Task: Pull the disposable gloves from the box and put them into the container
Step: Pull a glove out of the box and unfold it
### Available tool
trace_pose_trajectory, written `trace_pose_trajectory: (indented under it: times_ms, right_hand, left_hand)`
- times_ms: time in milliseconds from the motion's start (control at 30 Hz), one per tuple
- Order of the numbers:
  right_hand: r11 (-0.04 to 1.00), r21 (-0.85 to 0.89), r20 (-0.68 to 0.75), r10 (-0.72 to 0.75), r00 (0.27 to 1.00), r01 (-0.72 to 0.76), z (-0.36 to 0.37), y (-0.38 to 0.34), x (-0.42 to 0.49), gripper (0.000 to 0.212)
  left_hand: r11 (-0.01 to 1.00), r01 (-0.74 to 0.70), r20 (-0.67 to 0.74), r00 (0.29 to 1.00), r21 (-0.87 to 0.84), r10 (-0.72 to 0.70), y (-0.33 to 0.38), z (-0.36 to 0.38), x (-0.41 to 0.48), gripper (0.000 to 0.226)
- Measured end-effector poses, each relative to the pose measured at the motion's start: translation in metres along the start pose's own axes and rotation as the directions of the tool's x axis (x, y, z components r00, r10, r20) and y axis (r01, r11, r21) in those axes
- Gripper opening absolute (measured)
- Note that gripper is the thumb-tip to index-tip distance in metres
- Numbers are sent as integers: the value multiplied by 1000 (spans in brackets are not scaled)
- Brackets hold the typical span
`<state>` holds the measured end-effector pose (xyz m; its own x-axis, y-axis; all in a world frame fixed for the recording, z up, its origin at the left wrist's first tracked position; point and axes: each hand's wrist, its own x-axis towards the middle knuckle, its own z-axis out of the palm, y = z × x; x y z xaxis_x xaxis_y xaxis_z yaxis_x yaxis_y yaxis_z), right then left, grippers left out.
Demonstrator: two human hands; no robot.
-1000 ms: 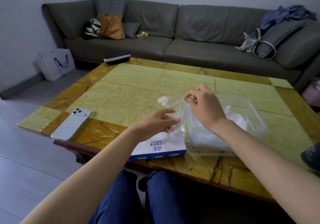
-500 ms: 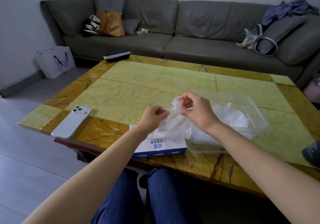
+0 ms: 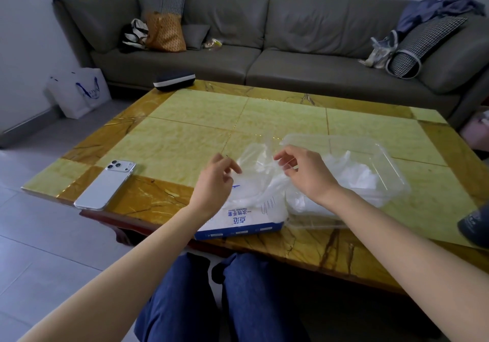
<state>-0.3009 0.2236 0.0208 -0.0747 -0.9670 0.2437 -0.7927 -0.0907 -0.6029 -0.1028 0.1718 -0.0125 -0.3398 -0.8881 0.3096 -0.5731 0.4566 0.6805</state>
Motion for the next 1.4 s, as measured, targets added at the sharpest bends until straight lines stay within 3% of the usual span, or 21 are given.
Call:
trace_pose_trajectory:
  times_ms: [67,167,267,400,600,767,833,933,1067,1133,1200,1333,1400]
  right_hand:
    - [1000,22,10,-1,1000,1,2,-2,-1,27]
    - [999,52,21,1,1000,-2,0,-2,-3,24]
    - [998,57,11,5,1000,-6,-2,0,-4,24]
    - [998,60,-46,9,999,-7,-8,3,-2,26]
    - [999,-34,-253,-41,966,33,-38,-17,16,31]
    - [988,-113,-353,-140,925,106,-68,-31,32,35]
    - [987,-113,-337,-145,930,113,-69,-31,31,34]
    - [991,-78,-283,-130,950,112,-63,-25,28,34]
    - [992,-11,-214,-128,968,129,-53,-25,26,33]
    - [988,9,-158,-154,976,157,-51,-31,24,32]
    - [982,14,-83,-188,979,190,-50,-38,22,32]
    - [968,55,53,-247,968,244,-50,-50,14,33]
    - [962,76,85,-268,960,262,-52,-53,9,33]
  left_hand:
    - [960,-178,188,972,214,139,0,6,-7,40]
    - [827,-310,437,895,469,87,-8,15,-17,44]
    - [733,-367,507,861,572,35,-13,16,-24,35]
    - [701,-374,557,830,607,-40,-19,17,-28,66]
    - [707,-358,529,848,610,-26,-22,20,-23,66]
    - [832,-250,466,885,496,-12,-40,18,-22,56]
    - [850,-274,469,883,450,37,-44,5,-24,54]
    - [801,-295,392,916,521,83,-56,-23,-20,43]
    - [856,-66,114,993,512,9,-52,-56,-5,28]
    - [907,-57,-2,998,418,64,-32,-61,6,24]
    - [932,-135,9,990,336,140,-7,-59,17,30]
    - [949,-258,146,961,180,234,47,-44,26,67]
    - [941,-289,173,950,178,259,62,-39,30,66]
